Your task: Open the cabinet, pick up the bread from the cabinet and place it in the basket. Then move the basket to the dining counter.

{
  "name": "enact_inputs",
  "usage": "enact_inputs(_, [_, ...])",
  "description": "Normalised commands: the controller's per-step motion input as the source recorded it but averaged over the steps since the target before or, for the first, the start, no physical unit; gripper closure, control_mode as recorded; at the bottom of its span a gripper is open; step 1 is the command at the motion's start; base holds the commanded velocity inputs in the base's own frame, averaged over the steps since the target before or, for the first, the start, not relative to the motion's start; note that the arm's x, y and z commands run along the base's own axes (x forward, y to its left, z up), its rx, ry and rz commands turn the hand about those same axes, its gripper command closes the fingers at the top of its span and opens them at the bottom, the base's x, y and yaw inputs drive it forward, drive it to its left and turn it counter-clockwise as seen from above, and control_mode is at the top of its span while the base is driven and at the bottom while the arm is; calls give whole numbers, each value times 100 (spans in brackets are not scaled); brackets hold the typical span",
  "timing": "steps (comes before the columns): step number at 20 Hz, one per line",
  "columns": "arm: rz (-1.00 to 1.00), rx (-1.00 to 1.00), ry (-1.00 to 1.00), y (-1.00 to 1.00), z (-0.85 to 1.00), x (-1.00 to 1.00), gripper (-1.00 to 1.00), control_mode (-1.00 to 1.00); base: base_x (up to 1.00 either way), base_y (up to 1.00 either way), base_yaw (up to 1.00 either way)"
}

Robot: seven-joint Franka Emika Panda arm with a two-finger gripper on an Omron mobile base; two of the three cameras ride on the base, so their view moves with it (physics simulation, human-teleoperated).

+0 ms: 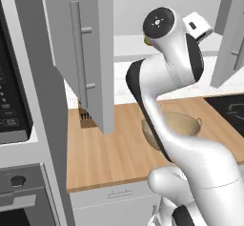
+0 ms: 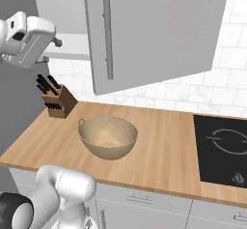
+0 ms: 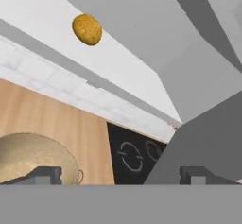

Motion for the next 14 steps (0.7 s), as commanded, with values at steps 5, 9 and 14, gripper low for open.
enact_inputs(5, [-18,-9,19,-56,-3,100,-100,-100,0,0,0])
enact_inputs(9, [-18,-1,10,-95,0,48,-100,-100,0,0,0])
enact_inputs(14, [-19,0,1,-99,0,-2,-100,-100,0,0,0])
